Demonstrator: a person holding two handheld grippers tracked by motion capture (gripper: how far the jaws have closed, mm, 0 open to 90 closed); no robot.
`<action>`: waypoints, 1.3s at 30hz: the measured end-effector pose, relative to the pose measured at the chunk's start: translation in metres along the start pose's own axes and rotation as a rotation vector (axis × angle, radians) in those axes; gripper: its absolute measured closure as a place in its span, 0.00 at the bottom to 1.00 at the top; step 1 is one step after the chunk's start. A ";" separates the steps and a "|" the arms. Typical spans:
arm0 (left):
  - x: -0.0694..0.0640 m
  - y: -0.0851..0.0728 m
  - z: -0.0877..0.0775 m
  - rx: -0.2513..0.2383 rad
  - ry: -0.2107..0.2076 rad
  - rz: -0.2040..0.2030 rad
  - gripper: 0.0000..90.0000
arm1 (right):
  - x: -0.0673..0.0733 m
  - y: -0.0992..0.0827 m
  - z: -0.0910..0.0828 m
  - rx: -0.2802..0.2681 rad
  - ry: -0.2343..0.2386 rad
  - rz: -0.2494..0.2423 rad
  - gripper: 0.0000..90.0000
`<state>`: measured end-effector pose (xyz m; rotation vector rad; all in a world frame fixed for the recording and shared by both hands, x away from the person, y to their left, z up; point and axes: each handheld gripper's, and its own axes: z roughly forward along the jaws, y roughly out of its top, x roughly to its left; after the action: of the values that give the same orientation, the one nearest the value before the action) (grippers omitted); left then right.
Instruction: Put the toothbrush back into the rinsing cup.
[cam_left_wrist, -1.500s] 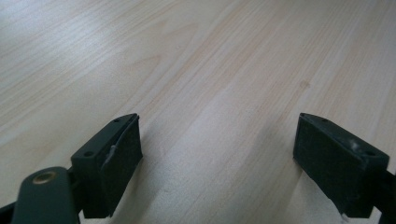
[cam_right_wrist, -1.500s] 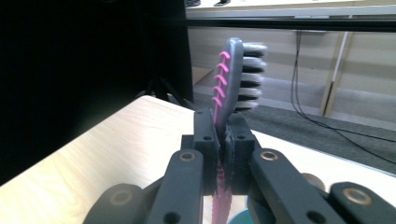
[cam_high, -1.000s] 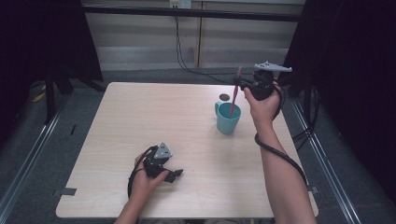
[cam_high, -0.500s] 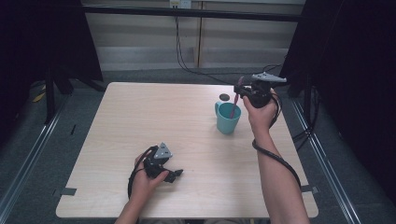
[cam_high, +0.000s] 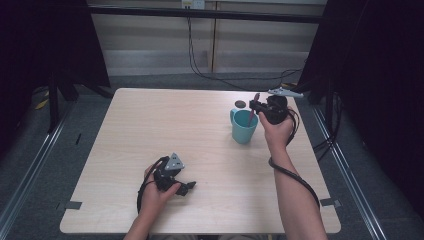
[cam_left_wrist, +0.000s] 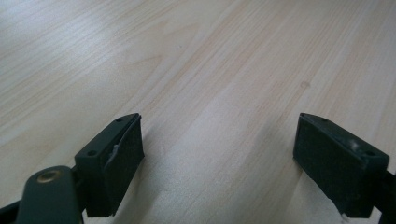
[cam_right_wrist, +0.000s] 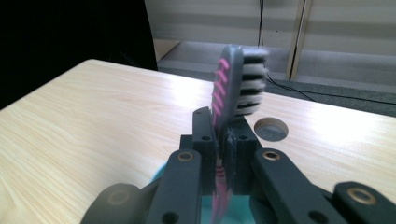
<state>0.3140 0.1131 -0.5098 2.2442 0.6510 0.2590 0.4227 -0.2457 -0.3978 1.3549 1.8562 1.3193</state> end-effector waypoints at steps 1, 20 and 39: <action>0.000 0.000 0.000 0.000 0.001 0.000 0.17 | -0.001 -0.002 0.000 0.006 -0.001 0.004 0.93; -0.001 0.000 0.000 -0.003 0.001 -0.010 0.17 | -0.007 -0.011 -0.004 0.014 -0.027 0.029 0.89; -0.001 0.000 0.000 0.003 0.004 -0.004 0.17 | -0.013 -0.016 -0.009 0.026 -0.056 0.046 0.57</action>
<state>0.3127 0.1130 -0.5098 2.2451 0.6585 0.2610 0.4130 -0.2619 -0.4107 1.4412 1.8205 1.2711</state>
